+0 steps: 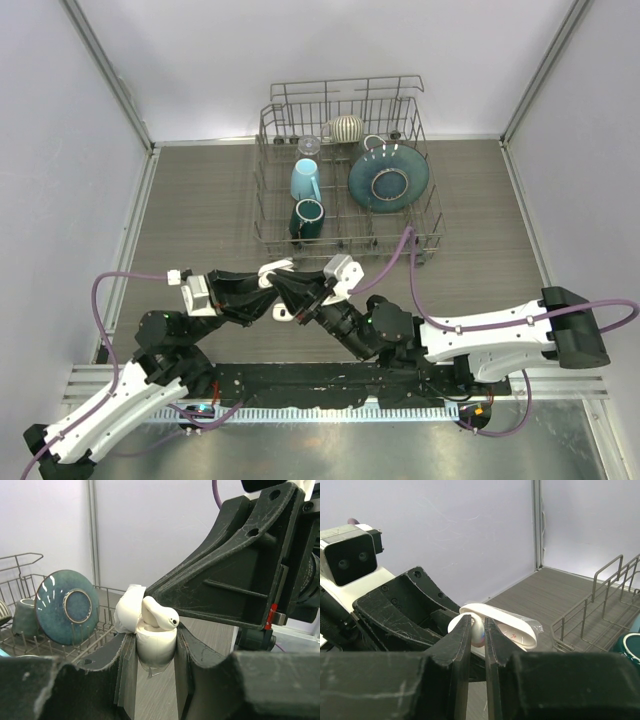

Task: Insert the wireless bluetooth earbuds into the charging case
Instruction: Place the earbud in the charging case.

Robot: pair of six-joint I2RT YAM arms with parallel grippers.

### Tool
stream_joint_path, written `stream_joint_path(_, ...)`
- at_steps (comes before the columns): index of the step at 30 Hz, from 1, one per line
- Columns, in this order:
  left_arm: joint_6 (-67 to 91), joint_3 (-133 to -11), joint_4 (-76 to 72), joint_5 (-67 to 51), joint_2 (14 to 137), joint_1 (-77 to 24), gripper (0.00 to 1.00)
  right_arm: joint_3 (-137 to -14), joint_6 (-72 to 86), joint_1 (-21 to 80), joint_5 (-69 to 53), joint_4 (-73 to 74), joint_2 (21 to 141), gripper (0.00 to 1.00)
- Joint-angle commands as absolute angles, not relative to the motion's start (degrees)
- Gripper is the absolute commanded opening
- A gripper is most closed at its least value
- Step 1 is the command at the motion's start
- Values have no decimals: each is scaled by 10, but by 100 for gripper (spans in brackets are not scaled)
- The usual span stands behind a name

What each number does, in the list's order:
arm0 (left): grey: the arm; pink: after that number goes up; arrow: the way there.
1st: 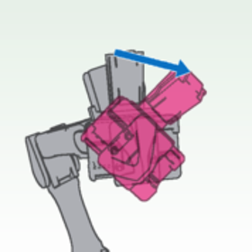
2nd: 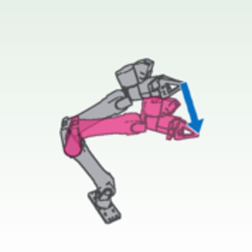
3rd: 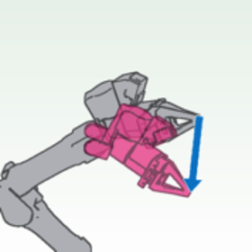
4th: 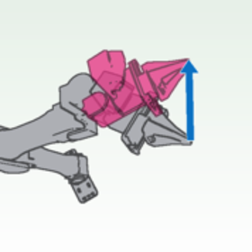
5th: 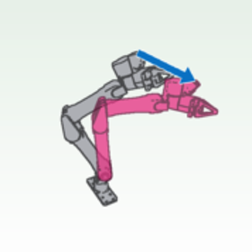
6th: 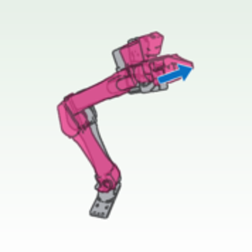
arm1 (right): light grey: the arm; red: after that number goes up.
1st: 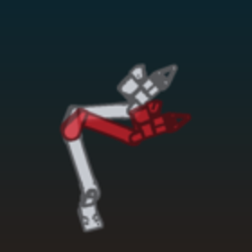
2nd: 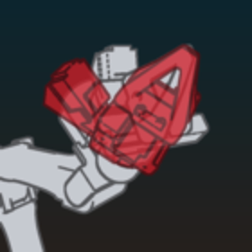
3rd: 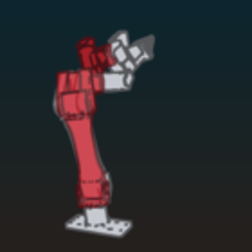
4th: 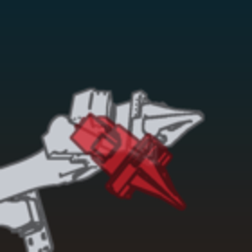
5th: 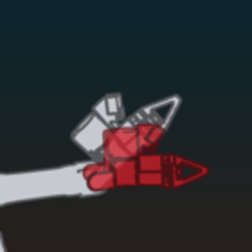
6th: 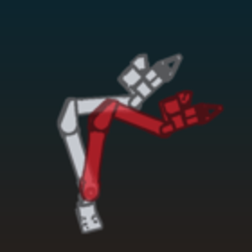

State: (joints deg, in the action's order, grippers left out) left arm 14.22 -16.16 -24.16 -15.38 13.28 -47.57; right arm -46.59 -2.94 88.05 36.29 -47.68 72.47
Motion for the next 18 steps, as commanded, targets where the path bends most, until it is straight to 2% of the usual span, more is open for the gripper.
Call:
stream_joint_path(1, 162, -159, -336, -159, 132, -476, 0, -456, -60, 893, 417, -522, 742, 1)
stream_joint_path(18, 170, -158, -339, -165, 128, -476, 0, -458, -102, 904, 475, -587, 770, 1)
